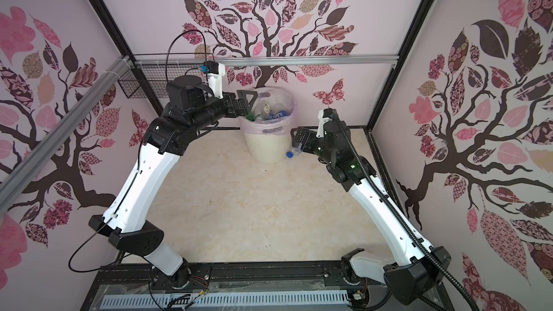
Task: Throw the plastic bottles in the bin
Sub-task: 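Open left gripper to drop the POCARI SWEAT bottle into the bin, then draw left gripper back while right gripper moves to the soda water bottle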
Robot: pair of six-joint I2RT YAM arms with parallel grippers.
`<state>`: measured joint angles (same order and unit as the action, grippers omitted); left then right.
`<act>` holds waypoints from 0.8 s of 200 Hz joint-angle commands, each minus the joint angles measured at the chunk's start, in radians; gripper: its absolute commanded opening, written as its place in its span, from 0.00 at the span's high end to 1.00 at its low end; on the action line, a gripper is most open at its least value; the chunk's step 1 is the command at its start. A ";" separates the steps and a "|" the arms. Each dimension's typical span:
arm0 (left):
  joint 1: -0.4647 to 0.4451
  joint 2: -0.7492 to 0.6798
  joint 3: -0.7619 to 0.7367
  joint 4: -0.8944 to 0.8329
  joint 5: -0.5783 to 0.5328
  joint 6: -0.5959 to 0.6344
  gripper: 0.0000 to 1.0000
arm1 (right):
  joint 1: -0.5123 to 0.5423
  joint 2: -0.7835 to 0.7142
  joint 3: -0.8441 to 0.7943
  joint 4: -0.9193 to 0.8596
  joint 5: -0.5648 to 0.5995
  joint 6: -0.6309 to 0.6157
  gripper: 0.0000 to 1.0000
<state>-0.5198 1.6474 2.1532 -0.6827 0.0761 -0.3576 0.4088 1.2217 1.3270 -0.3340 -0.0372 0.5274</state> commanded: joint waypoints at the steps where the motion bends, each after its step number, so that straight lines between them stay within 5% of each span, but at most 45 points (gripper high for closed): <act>1: -0.003 -0.007 -0.084 -0.004 0.010 0.027 0.03 | -0.010 -0.025 0.002 -0.022 0.011 0.017 0.00; 103: -0.040 -0.194 -0.499 0.045 0.007 0.113 0.03 | -0.154 0.126 -0.107 0.031 0.082 0.083 0.00; 160: -0.112 -0.248 -0.763 0.167 0.007 0.096 0.03 | -0.281 0.423 -0.094 0.136 -0.013 0.109 0.00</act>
<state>-0.6270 1.4113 1.4994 -0.5930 0.0734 -0.2539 0.1566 1.5242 1.1904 -0.2424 -0.0090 0.6186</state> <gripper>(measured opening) 0.972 0.995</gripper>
